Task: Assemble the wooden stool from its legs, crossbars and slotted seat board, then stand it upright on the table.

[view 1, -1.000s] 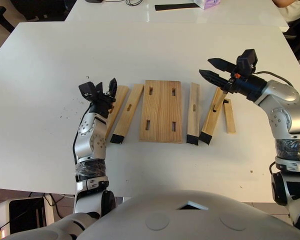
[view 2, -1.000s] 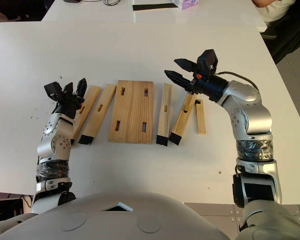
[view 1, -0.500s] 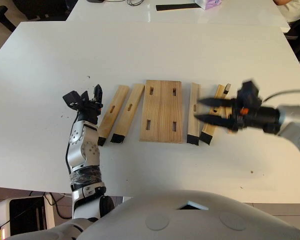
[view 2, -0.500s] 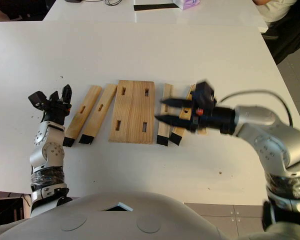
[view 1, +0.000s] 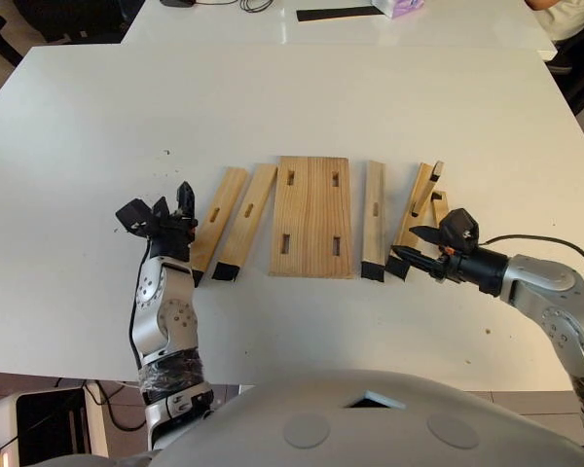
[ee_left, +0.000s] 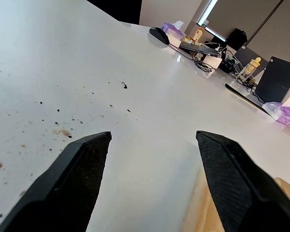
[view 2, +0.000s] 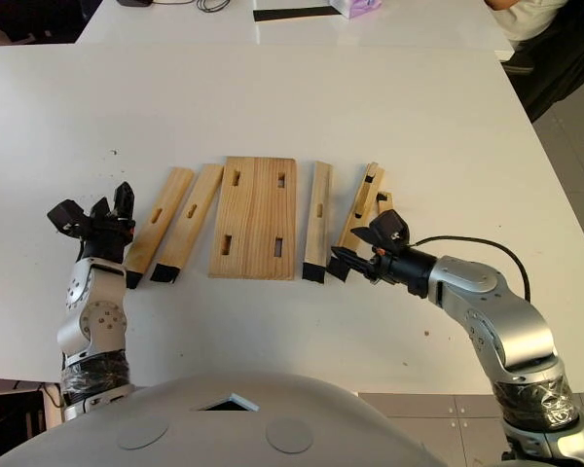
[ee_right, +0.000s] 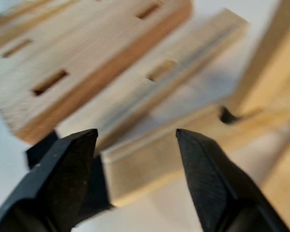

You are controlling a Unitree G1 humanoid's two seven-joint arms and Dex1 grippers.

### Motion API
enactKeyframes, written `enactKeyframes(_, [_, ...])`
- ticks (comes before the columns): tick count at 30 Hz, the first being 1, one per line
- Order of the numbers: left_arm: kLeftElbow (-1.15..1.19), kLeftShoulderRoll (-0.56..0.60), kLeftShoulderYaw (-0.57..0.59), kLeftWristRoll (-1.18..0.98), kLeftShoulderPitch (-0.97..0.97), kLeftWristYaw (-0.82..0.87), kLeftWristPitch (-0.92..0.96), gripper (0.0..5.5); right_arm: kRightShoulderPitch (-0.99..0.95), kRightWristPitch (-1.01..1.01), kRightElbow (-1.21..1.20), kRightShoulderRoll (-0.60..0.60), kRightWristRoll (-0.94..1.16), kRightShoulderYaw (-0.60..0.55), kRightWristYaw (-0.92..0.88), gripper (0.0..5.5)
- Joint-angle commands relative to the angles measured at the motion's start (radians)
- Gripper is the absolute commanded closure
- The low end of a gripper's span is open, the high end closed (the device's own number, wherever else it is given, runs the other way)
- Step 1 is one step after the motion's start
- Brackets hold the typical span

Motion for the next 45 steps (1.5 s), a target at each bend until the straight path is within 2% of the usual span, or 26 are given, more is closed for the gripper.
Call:
enactKeyframes(1, [-0.039, -0.002, 0.004, -0.005, 0.031, 0.023, 0.019, 2.22, -0.063, 0.156, 0.005, 0.08, -0.001, -0.046, -0.145, 2.27])
enactKeyframes(5, [-0.052, 0.005, -0.013, 0.009, 0.044, 0.023, 0.025, 2.22, -0.142, 0.313, -0.027, 0.183, 0.059, -0.09, -0.23, 2.27])
enactKeyframes(10, [-0.048, 0.003, -0.031, 0.014, 0.044, 0.022, 0.027, 2.22, -0.196, 0.43, -0.044, 0.262, 0.048, -0.081, -0.31, 2.27])
enactKeyframes(17, [-0.042, 0.018, -0.037, 0.009, 0.037, 0.011, 0.034, 2.22, -0.216, 0.463, -0.025, 0.251, -0.032, -0.07, -0.374, 2.27])
enactKeyframes(26, [-0.028, -0.001, -0.054, 0.016, 0.049, 0.016, 0.021, 2.22, -0.217, 0.459, -0.145, 0.214, 0.006, -0.126, -0.295, 2.27])
enactKeyframes(30, [-0.034, -0.013, -0.046, 0.014, 0.055, 0.027, 0.005, 2.22, -0.237, 0.506, -0.131, 0.161, -0.013, -0.108, -0.285, 2.27])
enactKeyframes(45, [-0.032, -0.008, -0.042, 0.013, 0.054, 0.029, -0.002, 2.22, -0.256, 0.667, -0.094, 0.273, -0.017, -0.182, -0.307, 2.27])
